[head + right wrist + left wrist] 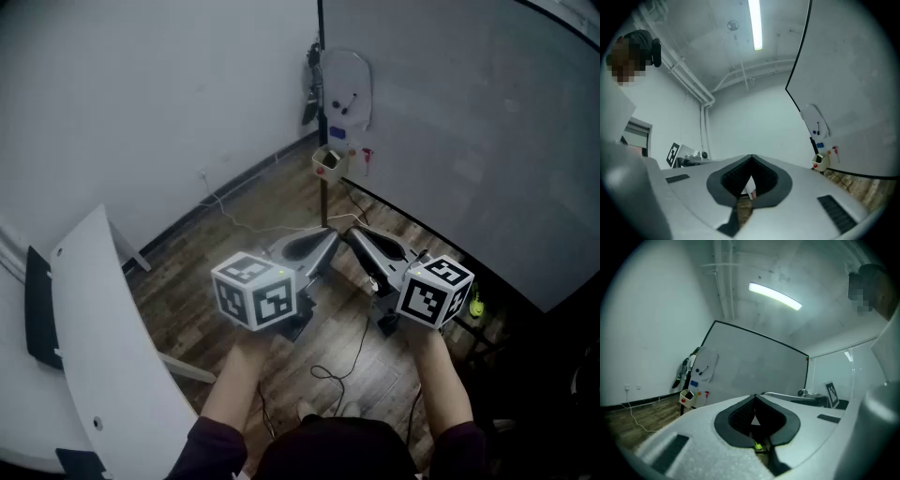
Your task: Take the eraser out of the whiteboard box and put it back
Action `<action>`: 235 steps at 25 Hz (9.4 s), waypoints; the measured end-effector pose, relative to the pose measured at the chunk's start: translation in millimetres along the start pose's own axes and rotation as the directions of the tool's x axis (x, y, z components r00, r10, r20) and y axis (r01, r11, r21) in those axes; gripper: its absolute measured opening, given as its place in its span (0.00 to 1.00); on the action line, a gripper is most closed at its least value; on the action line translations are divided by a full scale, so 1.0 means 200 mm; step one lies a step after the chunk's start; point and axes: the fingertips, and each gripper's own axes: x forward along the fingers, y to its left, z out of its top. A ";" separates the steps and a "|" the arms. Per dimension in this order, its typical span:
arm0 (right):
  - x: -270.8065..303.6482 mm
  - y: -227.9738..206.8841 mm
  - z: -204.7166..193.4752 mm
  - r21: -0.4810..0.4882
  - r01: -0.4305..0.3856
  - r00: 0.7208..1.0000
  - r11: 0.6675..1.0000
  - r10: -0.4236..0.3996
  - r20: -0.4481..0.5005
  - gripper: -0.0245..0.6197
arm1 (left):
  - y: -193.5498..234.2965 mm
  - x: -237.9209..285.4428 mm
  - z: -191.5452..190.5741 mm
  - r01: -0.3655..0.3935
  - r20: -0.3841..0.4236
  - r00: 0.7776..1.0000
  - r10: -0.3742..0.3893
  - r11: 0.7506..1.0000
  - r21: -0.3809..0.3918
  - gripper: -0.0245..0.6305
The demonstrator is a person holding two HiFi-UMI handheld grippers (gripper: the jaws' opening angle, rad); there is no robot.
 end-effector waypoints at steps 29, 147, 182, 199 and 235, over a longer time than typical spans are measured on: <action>-0.13 -0.10 -0.01 0.005 0.000 1.000 1.000 0.000 -0.003 0.04 | -0.05 0.10 -0.10 -0.023 -0.029 0.999 0.022 1.000 -0.008 0.05; 1.55 -2.26 -0.21 0.024 0.144 0.978 0.989 -0.139 -0.157 0.05 | 2.25 1.56 -0.11 -0.131 -0.215 0.972 0.098 0.981 -0.141 0.05; 1.83 -2.71 -0.64 -0.228 0.293 0.877 0.929 -0.356 -0.322 0.26 | 2.61 1.61 -0.39 -0.099 -0.292 0.956 0.031 0.970 -0.223 0.05; 1.80 -2.69 -0.54 -0.201 0.301 0.891 0.932 -0.350 -0.290 0.22 | 2.62 1.62 -0.29 -0.095 -0.262 0.964 0.036 0.972 -0.217 0.05; 1.58 -2.06 0.56 -0.295 0.277 0.958 0.914 -0.237 0.164 0.22 | 2.09 1.52 0.58 0.090 -0.013 0.996 -0.090 0.994 0.059 0.05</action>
